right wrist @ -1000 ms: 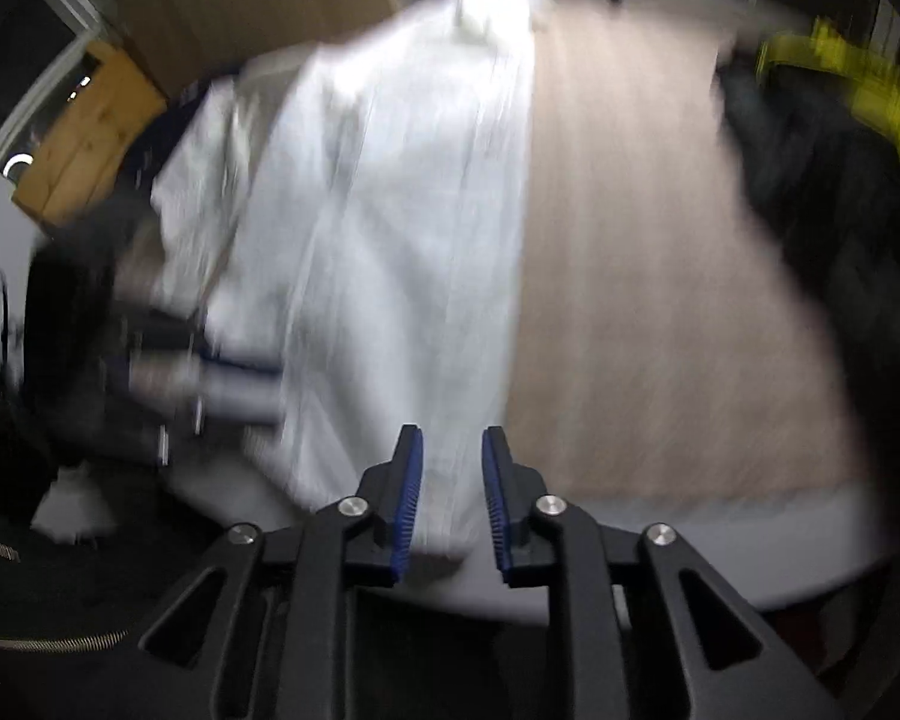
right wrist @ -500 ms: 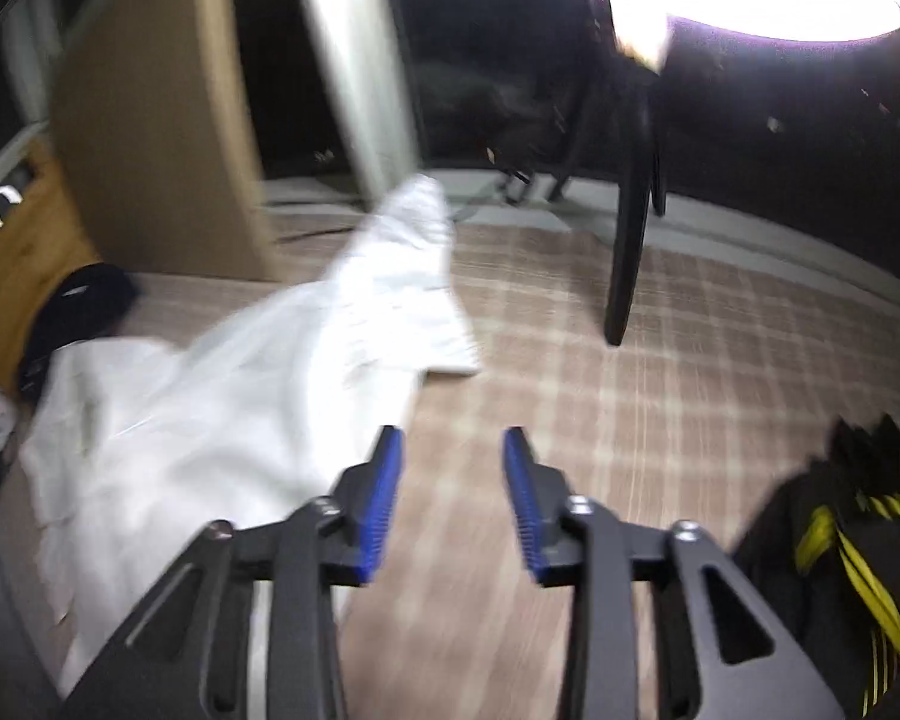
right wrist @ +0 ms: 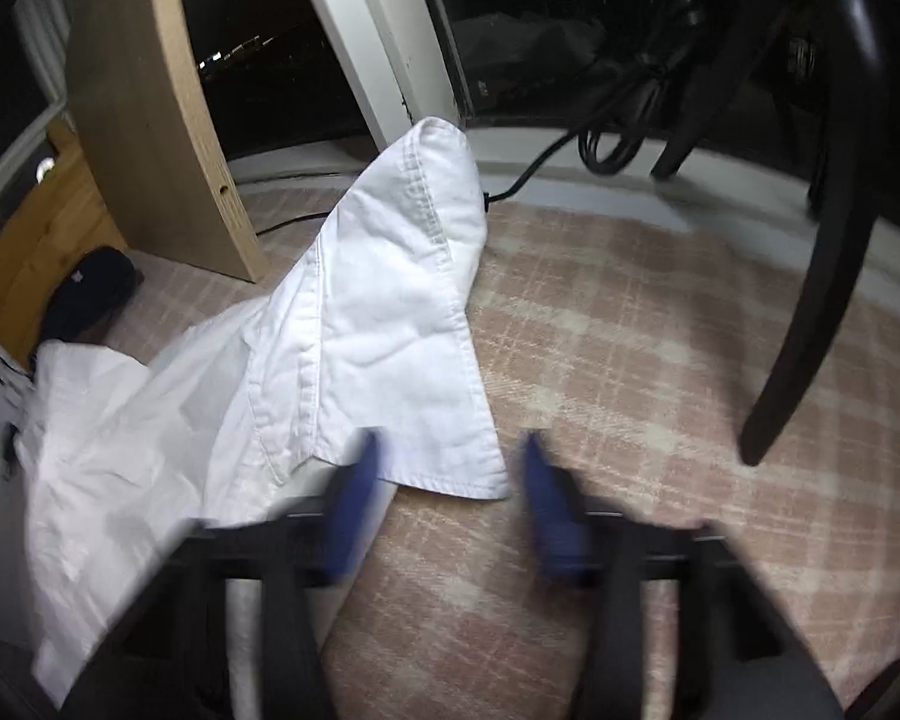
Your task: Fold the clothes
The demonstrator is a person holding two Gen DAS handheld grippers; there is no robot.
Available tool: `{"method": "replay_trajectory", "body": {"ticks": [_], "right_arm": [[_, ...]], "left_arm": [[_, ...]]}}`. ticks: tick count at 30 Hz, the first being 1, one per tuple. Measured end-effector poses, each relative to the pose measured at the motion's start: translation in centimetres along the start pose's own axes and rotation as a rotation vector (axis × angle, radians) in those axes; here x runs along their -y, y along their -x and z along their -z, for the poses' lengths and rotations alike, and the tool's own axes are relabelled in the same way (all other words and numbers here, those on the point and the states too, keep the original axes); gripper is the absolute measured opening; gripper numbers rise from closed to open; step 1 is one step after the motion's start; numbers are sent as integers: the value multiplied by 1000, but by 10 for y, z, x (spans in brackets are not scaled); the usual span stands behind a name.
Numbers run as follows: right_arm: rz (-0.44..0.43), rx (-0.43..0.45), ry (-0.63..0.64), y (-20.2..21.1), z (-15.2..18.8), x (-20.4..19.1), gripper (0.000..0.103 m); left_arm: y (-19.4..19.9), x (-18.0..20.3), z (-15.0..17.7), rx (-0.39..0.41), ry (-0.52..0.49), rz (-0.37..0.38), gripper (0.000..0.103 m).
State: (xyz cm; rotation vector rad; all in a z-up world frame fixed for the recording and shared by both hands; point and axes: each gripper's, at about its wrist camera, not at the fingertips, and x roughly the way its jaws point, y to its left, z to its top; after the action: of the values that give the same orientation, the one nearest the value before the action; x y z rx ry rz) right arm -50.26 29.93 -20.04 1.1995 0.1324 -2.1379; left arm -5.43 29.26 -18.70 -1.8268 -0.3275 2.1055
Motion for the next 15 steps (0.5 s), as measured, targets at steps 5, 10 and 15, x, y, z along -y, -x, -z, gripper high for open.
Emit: {"method": "replay_trajectory", "body": {"ticks": [5, 10, 15], "right_arm": [[84, 101, 119, 25, -5, -13, 4], [231, 122, 201, 15, -25, -11, 4], [388, 2, 300, -15, -24, -18, 11]], "left_arm": [[-3, 6, 0, 0, -5, -8, 48], [-7, 14, 1, 5, -14, -14, 51], [-11, 20, -1, 5, -34, -29, 54]]}}
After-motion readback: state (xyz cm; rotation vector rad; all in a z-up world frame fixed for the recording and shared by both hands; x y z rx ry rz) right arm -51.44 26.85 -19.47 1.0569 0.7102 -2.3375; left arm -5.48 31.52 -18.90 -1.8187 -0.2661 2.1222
